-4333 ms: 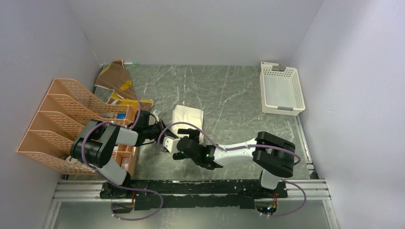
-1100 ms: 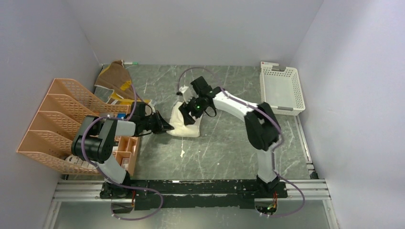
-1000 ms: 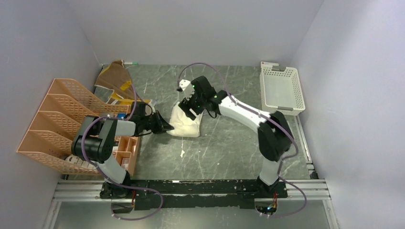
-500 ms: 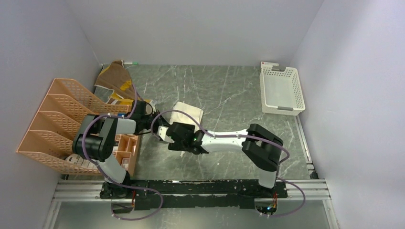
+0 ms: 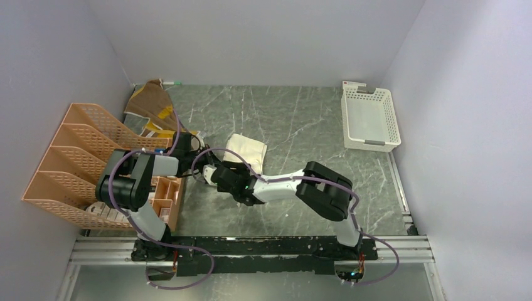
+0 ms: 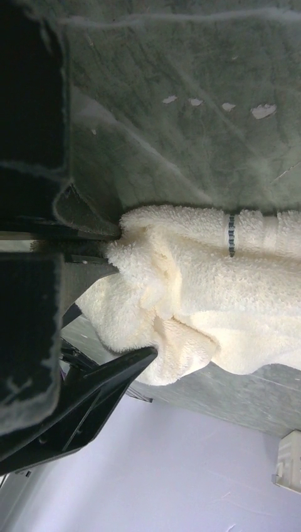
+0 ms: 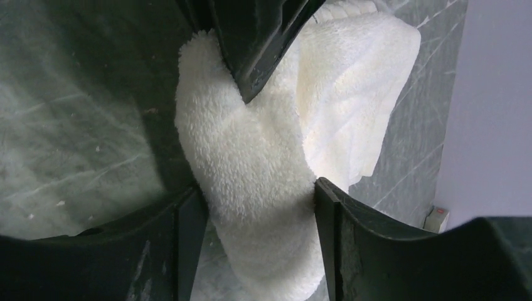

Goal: Roll the towels
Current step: Roll the towel at the center of the board.

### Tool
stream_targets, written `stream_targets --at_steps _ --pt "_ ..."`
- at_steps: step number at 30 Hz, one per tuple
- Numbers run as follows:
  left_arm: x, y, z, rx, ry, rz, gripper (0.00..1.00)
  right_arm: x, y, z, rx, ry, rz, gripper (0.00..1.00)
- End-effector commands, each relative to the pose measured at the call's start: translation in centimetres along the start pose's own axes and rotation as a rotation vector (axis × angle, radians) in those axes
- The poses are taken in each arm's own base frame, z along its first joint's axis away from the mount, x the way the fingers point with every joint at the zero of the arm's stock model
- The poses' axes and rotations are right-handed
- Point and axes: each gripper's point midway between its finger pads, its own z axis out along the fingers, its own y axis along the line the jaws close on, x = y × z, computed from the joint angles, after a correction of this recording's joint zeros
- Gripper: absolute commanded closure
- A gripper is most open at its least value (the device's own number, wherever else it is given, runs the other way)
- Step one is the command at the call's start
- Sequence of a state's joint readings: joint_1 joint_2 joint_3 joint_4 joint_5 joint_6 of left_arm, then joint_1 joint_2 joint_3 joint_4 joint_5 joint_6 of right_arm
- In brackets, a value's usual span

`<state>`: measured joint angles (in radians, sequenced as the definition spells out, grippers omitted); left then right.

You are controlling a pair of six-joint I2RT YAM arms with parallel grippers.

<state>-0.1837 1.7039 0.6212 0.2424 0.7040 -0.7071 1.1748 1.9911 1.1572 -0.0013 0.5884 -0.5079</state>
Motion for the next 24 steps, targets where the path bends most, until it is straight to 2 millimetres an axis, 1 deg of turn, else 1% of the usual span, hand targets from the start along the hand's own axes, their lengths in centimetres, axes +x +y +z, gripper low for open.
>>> stream_targets --at_steps 1,2,3,4,5,6,7,8,9,10,12,15,16,19,21,24 --pt "0.4 0.0 0.2 0.024 0.025 -0.006 0.93 2.2 2.3 1.9 -0.054 0.059 -0.007 0.42" --pt "0.3 0.0 0.2 0.027 0.026 -0.007 0.93 2.3 2.3 2.0 -0.065 0.058 0.006 0.46" --pt "0.3 0.0 0.2 0.029 0.025 -0.009 0.93 2.4 2.4 2.1 -0.082 0.057 0.017 0.54" --pt "0.3 0.0 0.1 0.029 0.026 -0.01 0.93 2.5 2.5 2.1 -0.098 0.053 0.033 0.64" --pt "0.3 0.0 0.1 0.03 0.024 -0.01 0.93 2.5 2.5 2.0 -0.114 0.047 0.049 0.81" --pt "0.2 0.0 0.1 0.029 0.022 -0.012 0.93 2.3 2.4 1.9 -0.131 0.035 0.066 0.94" --pt "0.1 0.0 0.1 0.03 0.02 -0.012 0.93 2.6 2.8 1.9 -0.152 0.029 0.087 1.0" --pt "0.1 0.0 0.0 0.031 0.018 -0.012 0.93 1.7 2.1 1.2 -0.17 -0.015 0.125 1.0" --pt "0.0 -0.1 -0.1 0.035 0.015 -0.014 0.92 1.2 2.0 0.8 -0.218 -0.048 0.167 1.0" --pt "-0.2 -0.3 -0.2 0.041 0.009 -0.014 0.87 0.8 1.8 0.6 -0.276 -0.076 0.212 1.0" --pt "-0.6 -0.8 -0.6 0.06 -0.012 -0.007 0.69 0.4 1.7 0.2 -0.391 -0.103 0.287 1.0" --pt "-1.0 -1.4 -1.3 0.064 -0.047 0.007 0.48 -0.1 1.9 -0.6 -0.562 -0.129 0.372 1.0" --pt "-1.1 -1.6 -1.7 0.061 -0.062 0.011 0.44 -0.4 2.1 -1.0 -0.613 -0.141 0.391 1.0" --pt "-1.1 -2.0 -2.8 0.053 -0.104 0.019 0.38 -1.8 3.2 -2.5 -0.785 -0.185 0.459 1.0" --pt "-0.9 -2.4 -3.5 0.052 -0.128 0.027 0.37 -2.4 4.2 -3.6 -0.898 -0.197 0.512 1.0" --pt "-0.4 -2.9 -4.3 0.058 -0.139 0.054 0.36 -3.1 6.0 -5.9 -1.077 -0.218 0.576 1.0"
